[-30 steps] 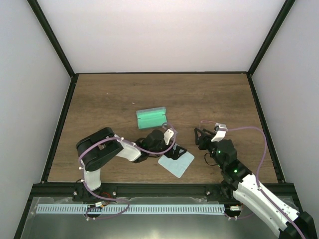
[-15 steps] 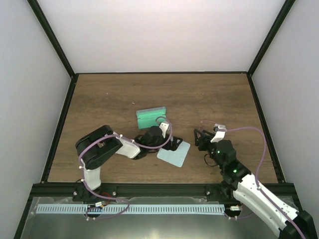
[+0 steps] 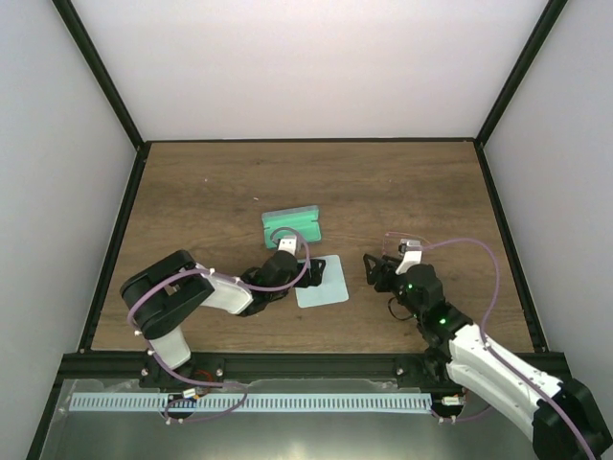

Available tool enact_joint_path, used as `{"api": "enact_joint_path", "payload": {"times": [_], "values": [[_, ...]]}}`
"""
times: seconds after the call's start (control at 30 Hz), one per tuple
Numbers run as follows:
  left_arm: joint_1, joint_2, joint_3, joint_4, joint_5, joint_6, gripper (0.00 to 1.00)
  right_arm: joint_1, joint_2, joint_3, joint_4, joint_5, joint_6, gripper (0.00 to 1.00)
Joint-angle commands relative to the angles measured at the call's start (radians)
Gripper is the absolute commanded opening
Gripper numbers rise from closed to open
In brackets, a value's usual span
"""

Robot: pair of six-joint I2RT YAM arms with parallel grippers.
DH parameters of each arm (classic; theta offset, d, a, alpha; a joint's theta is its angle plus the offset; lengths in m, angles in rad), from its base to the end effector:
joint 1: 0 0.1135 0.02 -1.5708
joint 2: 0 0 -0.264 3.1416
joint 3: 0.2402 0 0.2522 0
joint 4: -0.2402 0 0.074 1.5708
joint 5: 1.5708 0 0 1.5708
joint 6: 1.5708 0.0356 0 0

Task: Organize the sunglasses
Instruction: Adjust the glasses cleaning cloth at the center of the board.

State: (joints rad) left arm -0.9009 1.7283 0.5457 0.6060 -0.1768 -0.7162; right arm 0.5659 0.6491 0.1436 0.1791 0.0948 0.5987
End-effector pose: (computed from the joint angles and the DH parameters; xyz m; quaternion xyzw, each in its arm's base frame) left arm 0.1918 -0.2321 0.1108 0.0388 0.8757 -0.2900 0.3841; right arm 0.1341 0.0812 0.1719 0.0409 0.8111 0.2880 0.5074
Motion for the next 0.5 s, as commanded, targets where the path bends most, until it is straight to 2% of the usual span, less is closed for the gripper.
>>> {"api": "enact_joint_path", "payload": {"times": [0.0, 0.17, 0.27, 0.33, 0.47], "values": [[0.007, 0.014, -0.007, -0.067, -0.001, -0.015, 1.0, -0.003, 0.042, 0.007, 0.077, -0.047, -0.018, 0.64], [0.0, 0.011, 0.005, -0.032, 0.061, 0.013, 1.0, -0.001, 0.089, 0.001, 0.136, -0.107, -0.072, 0.64], [-0.025, -0.032, 0.018, -0.064, 0.035, 0.038, 1.0, 0.001, 0.165, 0.013, 0.171, -0.144, -0.113, 0.62], [-0.042, -0.07, 0.014, -0.082, 0.008, 0.047, 1.0, 0.017, 0.229, 0.027, 0.195, -0.161, -0.128, 0.57], [-0.047, -0.137, 0.017, -0.168, -0.052, 0.065, 1.0, 0.092, 0.352, 0.082, 0.195, -0.071, -0.143, 0.52]]}}
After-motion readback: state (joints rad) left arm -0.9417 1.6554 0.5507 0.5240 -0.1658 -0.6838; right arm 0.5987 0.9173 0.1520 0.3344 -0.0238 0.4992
